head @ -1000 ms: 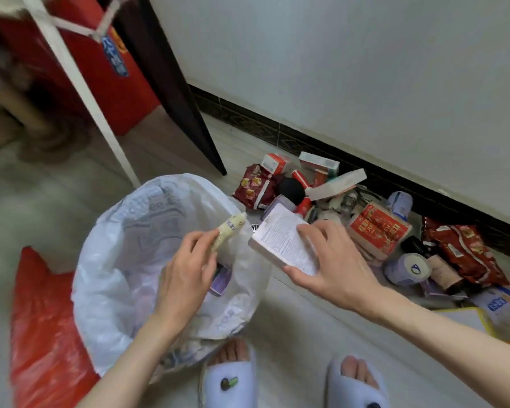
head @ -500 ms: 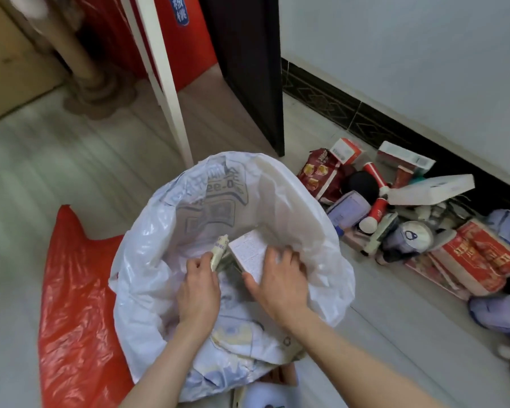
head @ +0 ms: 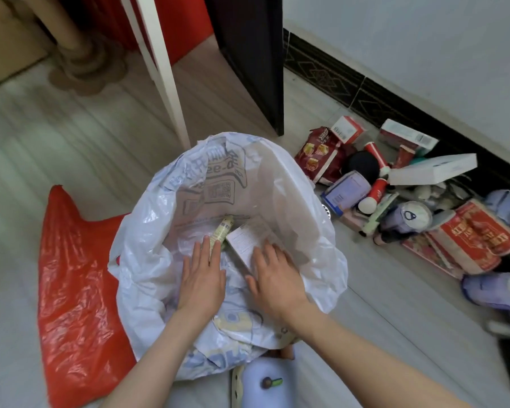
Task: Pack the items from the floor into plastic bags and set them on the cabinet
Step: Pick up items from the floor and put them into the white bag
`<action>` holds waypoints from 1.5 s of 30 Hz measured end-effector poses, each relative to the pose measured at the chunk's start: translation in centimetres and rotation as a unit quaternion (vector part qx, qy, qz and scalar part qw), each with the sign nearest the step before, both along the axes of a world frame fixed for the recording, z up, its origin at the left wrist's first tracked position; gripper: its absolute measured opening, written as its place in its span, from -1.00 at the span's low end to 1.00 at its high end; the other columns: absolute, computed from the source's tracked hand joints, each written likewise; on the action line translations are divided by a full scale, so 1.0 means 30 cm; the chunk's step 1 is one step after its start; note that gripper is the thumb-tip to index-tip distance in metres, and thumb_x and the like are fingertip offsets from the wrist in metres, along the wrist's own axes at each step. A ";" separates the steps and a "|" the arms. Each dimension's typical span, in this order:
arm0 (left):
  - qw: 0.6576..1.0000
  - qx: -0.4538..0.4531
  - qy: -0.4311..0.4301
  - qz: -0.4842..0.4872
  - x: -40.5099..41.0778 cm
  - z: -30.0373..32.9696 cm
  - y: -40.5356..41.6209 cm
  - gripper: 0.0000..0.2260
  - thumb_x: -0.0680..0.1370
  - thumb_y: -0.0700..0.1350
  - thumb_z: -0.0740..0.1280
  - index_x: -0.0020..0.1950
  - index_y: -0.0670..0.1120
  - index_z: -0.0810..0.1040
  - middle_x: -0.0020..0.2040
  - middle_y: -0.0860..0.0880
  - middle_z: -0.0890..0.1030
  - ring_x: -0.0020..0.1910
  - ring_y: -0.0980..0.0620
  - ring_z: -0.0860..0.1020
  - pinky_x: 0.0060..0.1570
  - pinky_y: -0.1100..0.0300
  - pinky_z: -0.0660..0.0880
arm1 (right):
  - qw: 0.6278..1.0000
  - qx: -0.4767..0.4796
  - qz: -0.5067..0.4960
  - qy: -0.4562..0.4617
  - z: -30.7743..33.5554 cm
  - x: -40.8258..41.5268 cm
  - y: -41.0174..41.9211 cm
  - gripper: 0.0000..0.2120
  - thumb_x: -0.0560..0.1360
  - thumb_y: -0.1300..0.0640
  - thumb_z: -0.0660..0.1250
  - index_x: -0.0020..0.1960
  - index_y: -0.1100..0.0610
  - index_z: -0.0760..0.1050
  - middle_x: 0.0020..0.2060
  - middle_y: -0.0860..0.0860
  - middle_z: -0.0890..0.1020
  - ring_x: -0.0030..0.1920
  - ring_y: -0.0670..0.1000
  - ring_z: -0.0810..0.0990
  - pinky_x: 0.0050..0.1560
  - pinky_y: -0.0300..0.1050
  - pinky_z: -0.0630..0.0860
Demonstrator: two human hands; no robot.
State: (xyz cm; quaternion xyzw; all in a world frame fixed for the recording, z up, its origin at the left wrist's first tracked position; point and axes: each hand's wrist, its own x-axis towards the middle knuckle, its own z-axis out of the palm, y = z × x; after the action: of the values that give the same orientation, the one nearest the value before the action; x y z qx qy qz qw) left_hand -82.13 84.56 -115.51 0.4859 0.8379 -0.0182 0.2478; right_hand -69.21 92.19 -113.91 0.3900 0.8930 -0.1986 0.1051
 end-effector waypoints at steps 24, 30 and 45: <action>0.962 0.139 0.015 -0.234 0.297 0.162 0.669 -0.40 0.47 0.09 0.32 0.42 -0.10 0.20 0.38 -0.08 0.29 0.38 -0.07 0.24 0.30 0.09 0.25 | 0.998 0.054 -0.016 -0.016 0.125 0.365 0.736 -0.28 0.44 0.12 0.36 0.48 0.13 0.07 0.45 0.13 0.19 0.41 0.14 0.22 0.31 -0.02 0.32; 0.968 0.078 -0.008 -0.238 0.286 0.046 0.602 -0.35 0.42 0.12 0.36 0.42 -0.03 0.19 0.38 -0.05 0.31 0.34 -0.07 0.30 0.28 0.10 0.24 | 0.993 0.005 0.074 -0.095 0.028 0.313 0.828 -0.26 0.43 0.14 0.37 0.49 0.10 0.05 0.48 0.09 0.14 0.48 0.12 0.07 0.40 0.08 0.26; 0.971 0.102 -0.024 -0.215 0.309 0.028 0.625 -0.53 0.43 -0.12 0.32 0.32 -0.10 0.32 0.13 -0.17 0.43 0.06 -0.19 0.43 0.03 0.02 0.38 | 0.993 0.033 0.064 -0.096 0.052 0.275 0.809 -0.39 0.29 0.03 0.49 0.22 0.15 0.29 0.14 0.17 0.30 -0.06 0.11 0.40 -0.23 -0.06 0.43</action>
State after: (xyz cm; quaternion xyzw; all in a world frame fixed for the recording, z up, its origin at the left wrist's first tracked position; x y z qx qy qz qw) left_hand -72.86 103.31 -114.68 0.6777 0.7049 0.0259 0.2077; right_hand -60.96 116.44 -112.34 0.3523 0.9081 -0.1231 0.1900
